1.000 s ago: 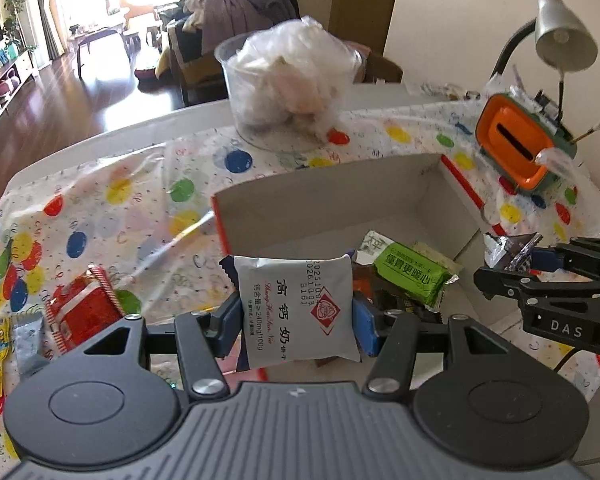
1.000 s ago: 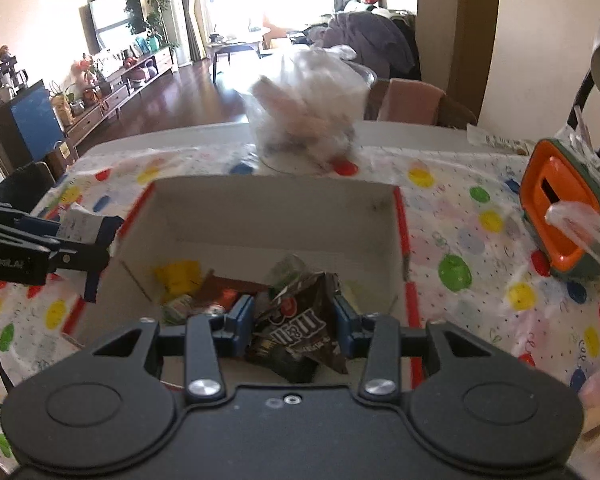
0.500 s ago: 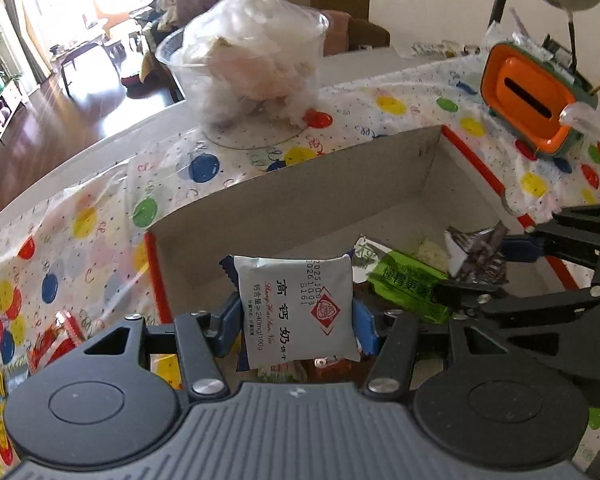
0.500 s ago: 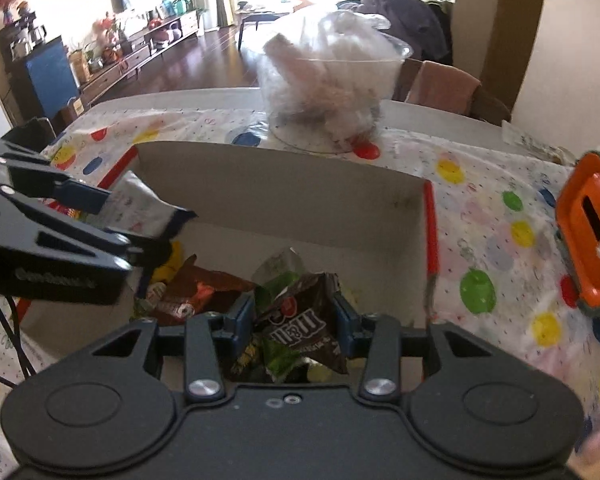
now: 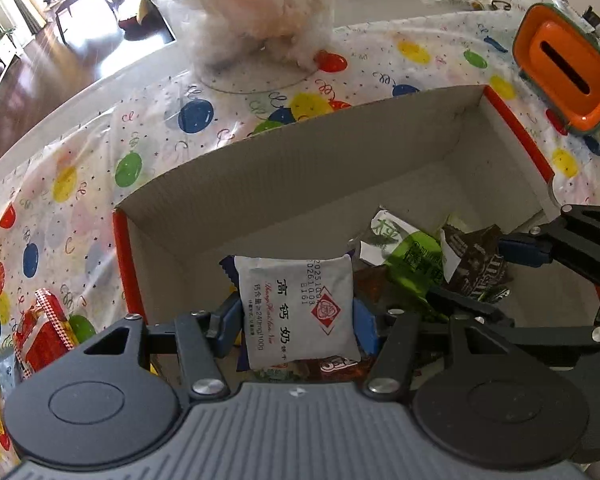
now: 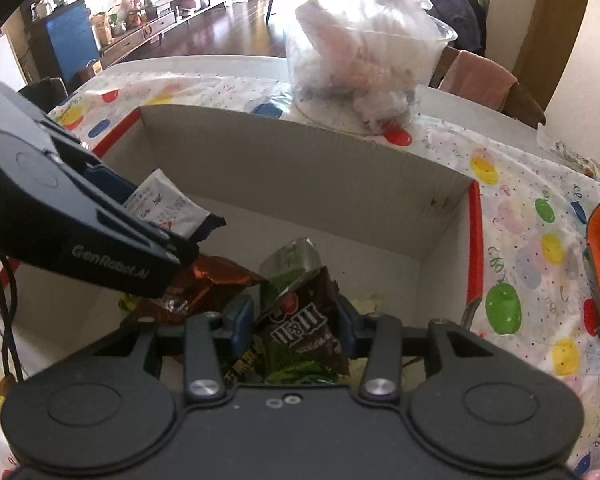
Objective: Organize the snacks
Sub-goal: 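Open both tools to drop the packet and pouch into the box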
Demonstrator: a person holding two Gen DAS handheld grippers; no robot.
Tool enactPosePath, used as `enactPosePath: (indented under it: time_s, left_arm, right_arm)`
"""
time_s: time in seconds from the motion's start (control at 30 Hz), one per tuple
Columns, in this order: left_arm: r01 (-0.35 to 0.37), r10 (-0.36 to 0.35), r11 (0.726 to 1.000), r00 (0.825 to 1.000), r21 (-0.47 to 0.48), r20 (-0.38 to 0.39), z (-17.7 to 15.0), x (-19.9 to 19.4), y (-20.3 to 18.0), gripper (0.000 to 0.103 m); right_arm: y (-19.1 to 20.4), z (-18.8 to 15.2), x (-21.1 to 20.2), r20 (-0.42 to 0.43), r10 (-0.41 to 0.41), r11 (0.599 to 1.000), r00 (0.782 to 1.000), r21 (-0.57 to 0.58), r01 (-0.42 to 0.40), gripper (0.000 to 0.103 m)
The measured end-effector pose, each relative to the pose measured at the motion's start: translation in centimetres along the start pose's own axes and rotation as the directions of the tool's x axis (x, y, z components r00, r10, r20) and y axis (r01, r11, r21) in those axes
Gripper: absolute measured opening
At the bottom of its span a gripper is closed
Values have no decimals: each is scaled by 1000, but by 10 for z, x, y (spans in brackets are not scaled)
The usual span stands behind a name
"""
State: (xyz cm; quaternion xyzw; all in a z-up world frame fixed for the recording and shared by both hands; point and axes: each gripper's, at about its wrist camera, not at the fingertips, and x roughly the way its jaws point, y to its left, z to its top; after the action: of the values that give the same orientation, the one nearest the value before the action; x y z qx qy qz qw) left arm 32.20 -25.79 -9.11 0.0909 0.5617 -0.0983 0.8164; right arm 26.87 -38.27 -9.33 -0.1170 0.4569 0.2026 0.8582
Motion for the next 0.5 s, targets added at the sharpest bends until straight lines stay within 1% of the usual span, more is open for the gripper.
enactPosePath:
  time_s: [0.1, 0.23, 0.37, 0.5]
  left_arm:
    - [-10, 10, 1000, 1000, 3, -18, 1, 5, -1, 57]
    - [-7, 7, 1000, 1000, 9, -22, 2, 7, -1, 59]
    - [3, -3, 1000, 1000, -5, -5, 1, 3, 0, 60]
    - [28, -27, 999, 999, -22, 23, -4, -5, 4, 60]
  right_arm:
    - [1, 0, 1, -5, 4, 1000, 1000, -9, -4, 43]
    - [2, 1, 2, -7, 10, 1000, 1000, -14, -10, 43]
    - [3, 1, 0, -3, 17, 1000, 1000, -10, -17, 48]
    - [4, 0, -5, 6, 17, 1000, 1000, -4, -17, 55]
